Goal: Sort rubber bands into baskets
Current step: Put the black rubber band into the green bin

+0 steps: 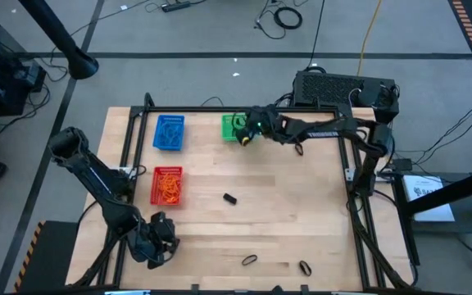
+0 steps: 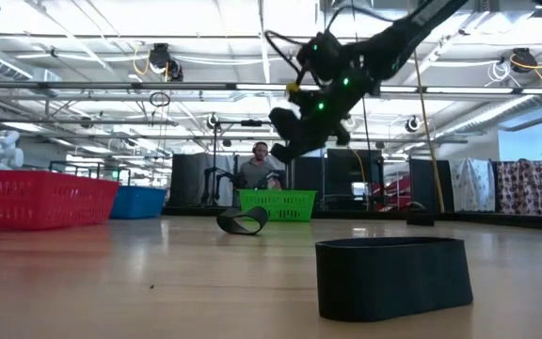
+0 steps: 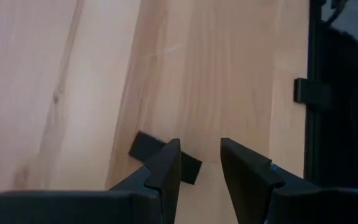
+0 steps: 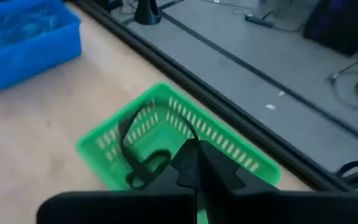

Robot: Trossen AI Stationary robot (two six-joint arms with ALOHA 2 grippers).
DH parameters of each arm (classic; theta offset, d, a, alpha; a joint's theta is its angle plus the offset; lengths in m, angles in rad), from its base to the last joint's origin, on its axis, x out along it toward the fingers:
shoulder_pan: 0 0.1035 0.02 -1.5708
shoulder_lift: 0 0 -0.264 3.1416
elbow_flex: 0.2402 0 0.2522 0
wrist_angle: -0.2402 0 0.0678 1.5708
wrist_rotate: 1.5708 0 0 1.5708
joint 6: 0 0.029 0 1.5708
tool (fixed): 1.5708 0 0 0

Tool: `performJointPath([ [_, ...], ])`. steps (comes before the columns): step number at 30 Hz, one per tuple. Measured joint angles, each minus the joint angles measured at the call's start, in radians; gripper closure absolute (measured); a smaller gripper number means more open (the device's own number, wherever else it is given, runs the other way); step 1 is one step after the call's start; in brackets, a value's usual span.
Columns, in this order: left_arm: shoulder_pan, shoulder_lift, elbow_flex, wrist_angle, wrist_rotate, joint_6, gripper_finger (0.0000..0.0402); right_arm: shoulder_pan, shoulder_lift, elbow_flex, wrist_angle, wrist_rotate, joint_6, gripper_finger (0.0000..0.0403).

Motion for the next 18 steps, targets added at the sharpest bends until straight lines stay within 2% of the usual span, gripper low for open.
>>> performJointPath([
  [4, -0.009, 0.0, 0.0, -0.023, -0.004, -0.089, 0.0281, -0.048, 0.028, 0.0, 0.068, -0.027, 0.065, 0.0403],
  [7, -0.014, 0.001, 0.0, -0.022, -0.011, -0.083, 0.0281, -0.063, 0.028, 0.0, 0.081, -0.029, 0.094, 0.0402],
  [13, -0.014, 0.001, 0.0, -0.023, -0.027, -0.061, 0.0281, -0.061, 0.028, 0.0, 0.07, -0.153, 0.133, 0.0389],
  [18, -0.014, 0.001, 0.0, -0.021, -0.027, -0.065, 0.0281, -0.06, 0.028, 0.0, 0.04, -0.155, 0.168, 0.037],
])
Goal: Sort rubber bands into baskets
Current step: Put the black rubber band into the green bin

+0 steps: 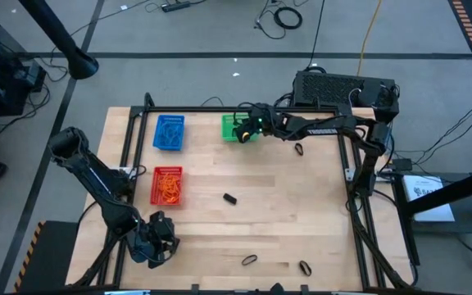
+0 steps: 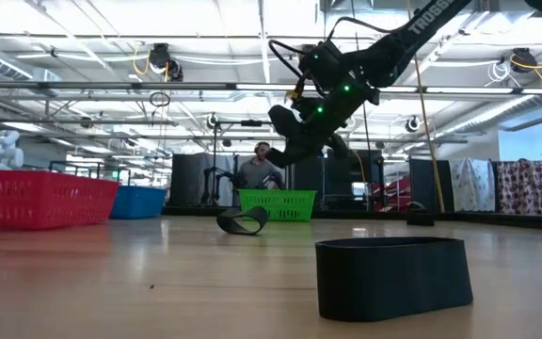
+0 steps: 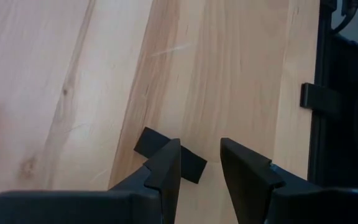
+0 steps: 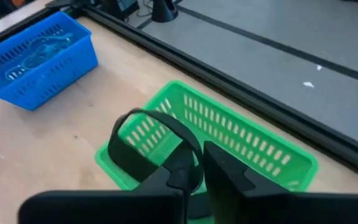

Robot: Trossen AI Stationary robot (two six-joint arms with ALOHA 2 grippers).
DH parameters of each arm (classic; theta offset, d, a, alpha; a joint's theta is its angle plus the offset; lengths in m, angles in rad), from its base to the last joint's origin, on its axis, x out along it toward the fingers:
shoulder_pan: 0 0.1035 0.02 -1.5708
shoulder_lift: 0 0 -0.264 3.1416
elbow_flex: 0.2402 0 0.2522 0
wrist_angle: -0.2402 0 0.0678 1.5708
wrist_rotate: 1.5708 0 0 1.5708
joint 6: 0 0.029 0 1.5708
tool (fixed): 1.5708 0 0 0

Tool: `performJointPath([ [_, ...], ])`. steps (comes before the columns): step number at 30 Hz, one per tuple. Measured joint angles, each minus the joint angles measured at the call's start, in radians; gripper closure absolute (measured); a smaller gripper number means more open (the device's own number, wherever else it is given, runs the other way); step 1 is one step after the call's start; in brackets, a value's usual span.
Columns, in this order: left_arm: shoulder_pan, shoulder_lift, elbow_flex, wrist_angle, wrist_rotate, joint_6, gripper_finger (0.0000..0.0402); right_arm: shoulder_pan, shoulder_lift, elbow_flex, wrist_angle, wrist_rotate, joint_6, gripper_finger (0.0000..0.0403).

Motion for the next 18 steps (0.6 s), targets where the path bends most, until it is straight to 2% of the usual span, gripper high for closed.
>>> performJointPath([
  [6, 0.0, 0.0, 0.0, 0.0, -0.006, 0.005, 0.0281, -0.005, 0.0, 0.0, -0.081, 0.003, 0.025, 0.0338],
  [18, 0.0, 0.0, 0.0, 0.001, -0.018, 0.006, 0.0281, -0.037, 0.0, 0.0, -0.133, 0.0, 0.043, 0.0263],
])
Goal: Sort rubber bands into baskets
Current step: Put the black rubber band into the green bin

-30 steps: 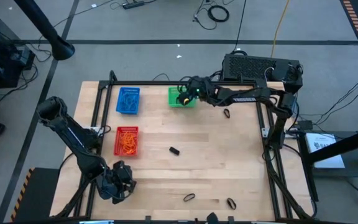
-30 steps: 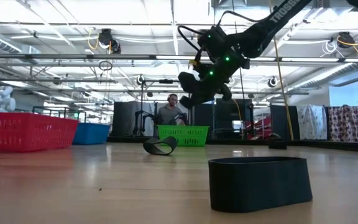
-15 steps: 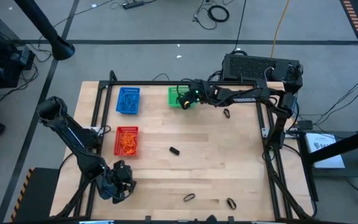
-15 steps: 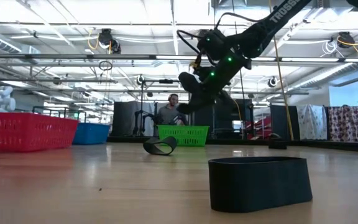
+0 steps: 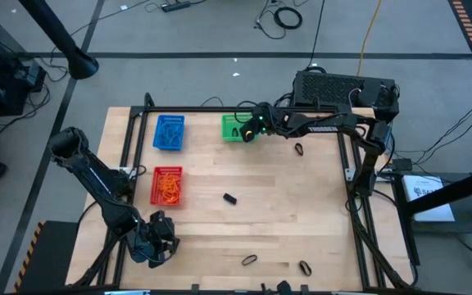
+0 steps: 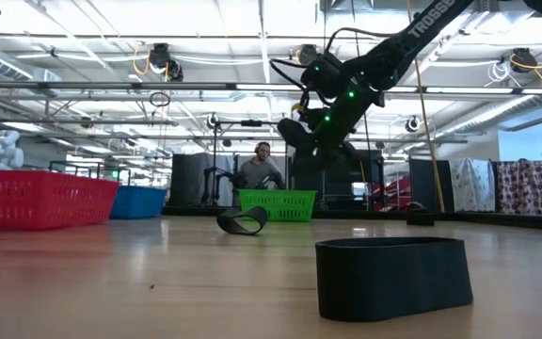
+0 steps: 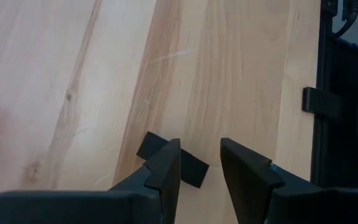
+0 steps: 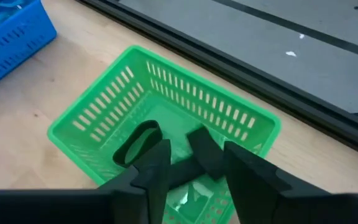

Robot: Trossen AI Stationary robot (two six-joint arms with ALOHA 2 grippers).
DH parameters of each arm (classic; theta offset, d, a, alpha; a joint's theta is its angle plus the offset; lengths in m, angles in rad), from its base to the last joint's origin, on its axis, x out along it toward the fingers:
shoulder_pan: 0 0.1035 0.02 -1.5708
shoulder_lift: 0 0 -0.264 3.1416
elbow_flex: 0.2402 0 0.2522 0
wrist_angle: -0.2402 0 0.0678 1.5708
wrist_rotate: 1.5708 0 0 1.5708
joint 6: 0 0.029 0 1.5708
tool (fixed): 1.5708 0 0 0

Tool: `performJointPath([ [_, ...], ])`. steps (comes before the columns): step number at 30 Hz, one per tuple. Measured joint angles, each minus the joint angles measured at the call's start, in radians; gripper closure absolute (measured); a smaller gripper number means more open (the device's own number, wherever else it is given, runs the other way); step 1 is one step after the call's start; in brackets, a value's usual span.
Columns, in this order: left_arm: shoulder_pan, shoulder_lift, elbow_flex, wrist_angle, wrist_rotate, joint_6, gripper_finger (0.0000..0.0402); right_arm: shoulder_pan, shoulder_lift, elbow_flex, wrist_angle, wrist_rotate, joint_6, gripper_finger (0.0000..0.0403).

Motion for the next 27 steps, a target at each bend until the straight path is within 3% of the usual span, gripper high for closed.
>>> performJointPath([
  [8, 0.0, 0.0, 0.0, 0.0, -0.003, -0.002, 0.0281, 0.0, -0.009, 0.0, 0.009, -0.051, -0.02, 0.0238],
  [15, 0.0, 0.0, 0.0, 0.009, 0.053, -0.008, 0.0281, 0.034, -0.075, 0.0, 0.037, -0.287, -0.021, 0.0237],
  [21, -0.007, 0.01, 0.0, 0.009, 0.091, 0.014, 0.0281, 0.189, -0.122, 0.0, 0.014, -0.456, -0.047, 0.0237],
  [27, 0.027, 0.034, 0.0, -0.015, 0.091, -0.265, 0.0281, 0.378, -0.157, 0.0, -0.028, -0.47, -0.047, 0.0237],
])
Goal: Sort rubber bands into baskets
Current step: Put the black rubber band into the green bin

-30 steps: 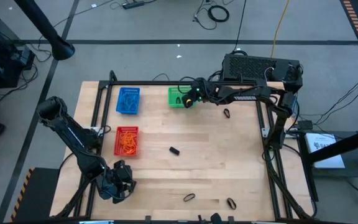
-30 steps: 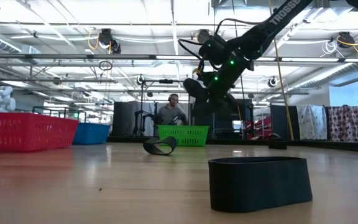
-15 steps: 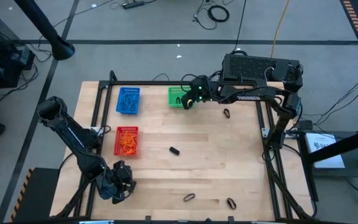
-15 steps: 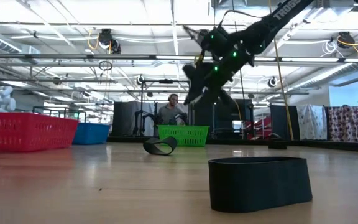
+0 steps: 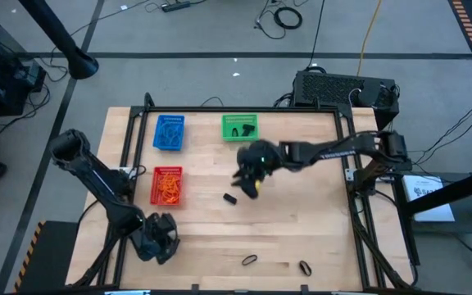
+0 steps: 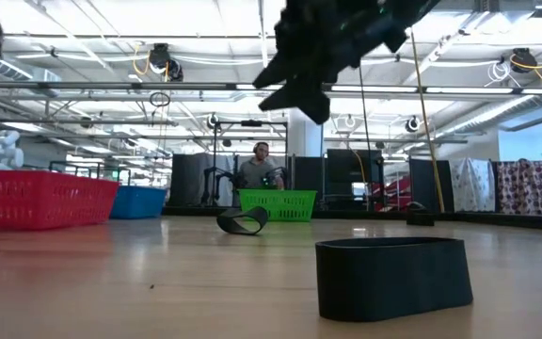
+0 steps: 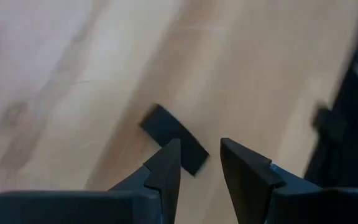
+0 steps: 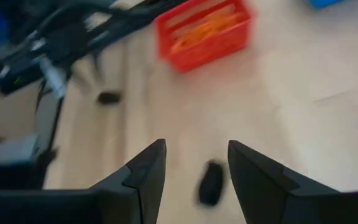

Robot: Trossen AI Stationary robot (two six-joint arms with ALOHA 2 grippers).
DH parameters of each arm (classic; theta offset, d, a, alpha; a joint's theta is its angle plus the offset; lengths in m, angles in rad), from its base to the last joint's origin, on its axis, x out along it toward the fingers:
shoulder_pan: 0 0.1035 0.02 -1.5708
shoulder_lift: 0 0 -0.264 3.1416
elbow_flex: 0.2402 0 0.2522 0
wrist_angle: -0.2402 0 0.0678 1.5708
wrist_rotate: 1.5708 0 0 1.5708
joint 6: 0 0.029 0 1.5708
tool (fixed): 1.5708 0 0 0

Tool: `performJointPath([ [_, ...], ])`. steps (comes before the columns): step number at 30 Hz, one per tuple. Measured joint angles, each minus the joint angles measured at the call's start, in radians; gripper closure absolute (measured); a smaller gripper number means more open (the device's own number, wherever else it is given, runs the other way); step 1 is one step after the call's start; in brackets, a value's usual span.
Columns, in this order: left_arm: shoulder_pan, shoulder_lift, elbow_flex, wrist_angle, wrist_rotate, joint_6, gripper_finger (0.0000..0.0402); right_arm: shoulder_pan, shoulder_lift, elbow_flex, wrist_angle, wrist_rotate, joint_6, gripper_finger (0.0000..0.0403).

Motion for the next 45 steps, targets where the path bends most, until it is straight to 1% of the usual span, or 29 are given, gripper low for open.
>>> performJointPath([
  [2, 0.018, 0.008, 0.0, -0.01, 0.003, -0.104, 0.0281, 0.052, -0.005, 0.0, -0.017, 0.002, 0.008, 0.0237],
  [4, 0.041, 0.014, 0.0, 0.007, 0.017, -0.166, 0.0281, 0.097, -0.011, 0.0, -0.046, 0.003, 0.019, 0.0237],
  [9, 0.097, 0.017, 0.0, -0.014, 0.067, -0.251, 0.0281, 0.171, -0.014, 0.0, -0.086, 0.017, 0.019, 0.0237],
  [14, 0.122, 0.017, 0.0, -0.015, 0.095, -0.262, 0.0281, 0.218, -0.014, 0.0, -0.131, 0.111, 0.012, 0.0237],
  [18, 0.115, 0.017, 0.0, -0.023, 0.157, -0.269, 0.0281, 0.235, -0.014, 0.0, -0.157, 0.131, -0.007, 0.0237],
  [22, 0.106, 0.018, 0.0, -0.096, 0.162, -0.296, 0.0281, 0.255, -0.014, 0.0, -0.179, 0.174, -0.008, 0.0237],
  [24, 0.101, 0.02, 0.0, -0.107, 0.163, -0.312, 0.0281, 0.264, -0.014, 0.0, -0.176, 0.191, -0.01, 0.0237],
  [30, 0.095, 0.038, 0.0, -0.088, 0.168, -0.311, 0.0281, 0.286, -0.014, 0.0, -0.177, 0.195, -0.014, 0.0237],
  [33, 0.095, 0.071, 0.0, -0.082, 0.193, -0.31, 0.0281, 0.293, -0.014, 0.0, -0.177, 0.196, -0.025, 0.0237],
  [37, 0.095, 0.108, 0.0, -0.018, 0.22, -0.263, 0.0281, 0.299, -0.014, 0.0, -0.176, 0.197, -0.029, 0.0237],
  [45, 0.103, 0.095, 0.0, 0.006, 0.203, -0.206, 0.0281, 0.299, -0.014, 0.0, -0.176, 0.198, -0.03, 0.0237],
])
